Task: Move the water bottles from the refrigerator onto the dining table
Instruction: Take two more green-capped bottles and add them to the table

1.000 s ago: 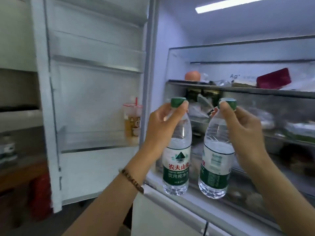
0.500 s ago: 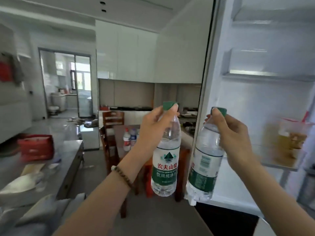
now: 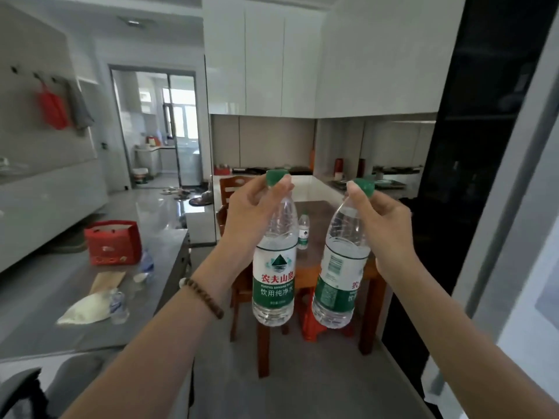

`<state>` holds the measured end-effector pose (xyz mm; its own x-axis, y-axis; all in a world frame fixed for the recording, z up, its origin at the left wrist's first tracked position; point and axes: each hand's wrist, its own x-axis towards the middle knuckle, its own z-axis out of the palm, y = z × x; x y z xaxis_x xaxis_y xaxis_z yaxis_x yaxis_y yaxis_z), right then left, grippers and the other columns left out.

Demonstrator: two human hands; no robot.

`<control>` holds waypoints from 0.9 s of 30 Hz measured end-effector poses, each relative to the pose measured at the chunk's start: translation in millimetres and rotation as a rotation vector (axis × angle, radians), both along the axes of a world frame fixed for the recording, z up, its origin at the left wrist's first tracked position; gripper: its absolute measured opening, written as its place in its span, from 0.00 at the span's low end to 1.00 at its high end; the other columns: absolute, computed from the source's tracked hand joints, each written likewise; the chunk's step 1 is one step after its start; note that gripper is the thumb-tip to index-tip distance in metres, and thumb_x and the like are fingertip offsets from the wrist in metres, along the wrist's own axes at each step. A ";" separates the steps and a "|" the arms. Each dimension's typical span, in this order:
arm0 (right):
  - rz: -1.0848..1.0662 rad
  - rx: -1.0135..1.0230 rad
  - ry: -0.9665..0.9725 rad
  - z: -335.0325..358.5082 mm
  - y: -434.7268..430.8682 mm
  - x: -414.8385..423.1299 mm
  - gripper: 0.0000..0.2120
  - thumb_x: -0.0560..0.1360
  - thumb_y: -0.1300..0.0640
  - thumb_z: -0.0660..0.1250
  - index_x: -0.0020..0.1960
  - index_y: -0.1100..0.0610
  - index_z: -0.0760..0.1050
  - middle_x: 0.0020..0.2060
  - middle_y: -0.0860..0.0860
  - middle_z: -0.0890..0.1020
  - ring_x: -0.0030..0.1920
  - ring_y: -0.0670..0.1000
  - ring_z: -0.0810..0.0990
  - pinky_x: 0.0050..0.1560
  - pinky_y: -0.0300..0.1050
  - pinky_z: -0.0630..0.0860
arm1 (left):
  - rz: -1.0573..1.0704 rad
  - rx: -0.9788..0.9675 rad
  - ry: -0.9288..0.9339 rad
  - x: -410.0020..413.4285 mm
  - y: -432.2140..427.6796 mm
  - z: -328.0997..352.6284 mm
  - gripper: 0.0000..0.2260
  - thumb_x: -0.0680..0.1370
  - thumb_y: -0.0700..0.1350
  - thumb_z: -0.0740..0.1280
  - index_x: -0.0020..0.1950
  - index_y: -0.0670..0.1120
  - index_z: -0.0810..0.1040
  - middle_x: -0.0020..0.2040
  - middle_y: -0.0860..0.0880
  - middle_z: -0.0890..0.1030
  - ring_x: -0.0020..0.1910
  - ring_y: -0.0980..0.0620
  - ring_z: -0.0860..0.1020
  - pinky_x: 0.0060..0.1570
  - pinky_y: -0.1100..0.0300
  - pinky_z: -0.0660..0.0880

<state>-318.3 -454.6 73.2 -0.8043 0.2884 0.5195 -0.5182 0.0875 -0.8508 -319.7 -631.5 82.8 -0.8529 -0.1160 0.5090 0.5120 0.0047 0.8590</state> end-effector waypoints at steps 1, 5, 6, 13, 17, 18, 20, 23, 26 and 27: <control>-0.001 -0.003 -0.013 -3.9 0.9 -20.7 0.14 0.70 0.45 0.72 0.49 0.54 0.83 0.42 0.51 0.86 0.47 0.53 0.84 0.54 0.55 0.79 | 0.006 -0.009 -0.002 -19.6 2.0 -4.1 0.08 0.74 0.53 0.68 0.51 0.54 0.80 0.45 0.57 0.85 0.49 0.58 0.82 0.58 0.52 0.76; 0.007 0.041 -0.059 -16.4 10.5 -100.7 0.10 0.67 0.48 0.75 0.44 0.52 0.83 0.40 0.49 0.86 0.43 0.49 0.84 0.48 0.47 0.80 | 0.011 -0.062 -0.006 -94.7 12.3 -18.5 0.08 0.75 0.51 0.67 0.53 0.54 0.80 0.45 0.58 0.85 0.48 0.62 0.82 0.53 0.62 0.77; 0.008 0.059 -0.074 -19.1 15.3 -126.1 0.09 0.66 0.48 0.76 0.42 0.51 0.83 0.39 0.48 0.86 0.41 0.47 0.83 0.46 0.45 0.80 | 0.007 -0.072 -0.012 -117.8 16.0 -21.7 0.07 0.76 0.50 0.67 0.53 0.54 0.79 0.45 0.58 0.85 0.47 0.63 0.82 0.50 0.65 0.77; -0.057 0.210 -0.139 -38.7 45.4 -286.4 0.15 0.61 0.43 0.77 0.42 0.50 0.82 0.36 0.45 0.83 0.39 0.46 0.81 0.39 0.40 0.76 | -0.083 -0.140 -0.082 -270.7 26.2 -46.5 0.09 0.76 0.43 0.68 0.55 0.46 0.78 0.50 0.52 0.83 0.48 0.62 0.82 0.46 0.70 0.76; -0.074 0.273 -0.185 -59.7 53.9 -367.6 0.17 0.63 0.44 0.77 0.46 0.53 0.84 0.37 0.47 0.84 0.39 0.46 0.81 0.39 0.39 0.74 | -0.135 -0.163 -0.142 -362.2 28.7 -68.2 0.12 0.76 0.42 0.69 0.58 0.41 0.78 0.50 0.51 0.84 0.46 0.62 0.82 0.43 0.72 0.75; -0.093 0.286 -0.203 -66.8 56.3 -388.4 0.18 0.62 0.43 0.77 0.46 0.53 0.84 0.39 0.49 0.84 0.41 0.47 0.81 0.38 0.40 0.74 | -0.155 -0.180 -0.149 -385.5 30.0 -74.3 0.12 0.75 0.41 0.69 0.58 0.40 0.77 0.50 0.50 0.83 0.46 0.62 0.82 0.43 0.72 0.75; -0.132 0.301 -0.250 -83.3 61.5 -427.6 0.20 0.60 0.41 0.77 0.46 0.52 0.84 0.42 0.51 0.84 0.43 0.49 0.82 0.38 0.40 0.72 | -0.201 -0.210 -0.170 -431.2 32.6 -88.1 0.13 0.75 0.41 0.70 0.58 0.39 0.77 0.50 0.49 0.83 0.45 0.61 0.82 0.42 0.72 0.75; -0.135 0.290 -0.311 -104.2 67.2 -481.8 0.18 0.61 0.44 0.78 0.45 0.54 0.84 0.39 0.49 0.85 0.42 0.48 0.82 0.38 0.40 0.73 | -0.245 -0.257 -0.223 -499.8 34.1 -109.5 0.13 0.73 0.43 0.71 0.56 0.41 0.77 0.50 0.49 0.83 0.44 0.61 0.82 0.42 0.71 0.75; -0.139 0.336 -0.357 -119.7 68.1 -530.7 0.14 0.62 0.47 0.78 0.41 0.56 0.83 0.25 0.40 0.78 0.29 0.41 0.75 0.30 0.33 0.69 | -0.280 -0.324 -0.254 -560.3 34.4 -128.5 0.11 0.72 0.43 0.72 0.52 0.45 0.77 0.48 0.52 0.83 0.46 0.59 0.82 0.46 0.69 0.77; -0.145 0.355 -0.370 -124.6 68.3 -546.5 0.12 0.63 0.48 0.78 0.40 0.55 0.82 0.22 0.40 0.75 0.26 0.40 0.72 0.27 0.30 0.66 | -0.299 -0.336 -0.271 -577.6 35.0 -133.9 0.11 0.72 0.42 0.73 0.52 0.45 0.76 0.48 0.53 0.83 0.46 0.59 0.82 0.46 0.69 0.77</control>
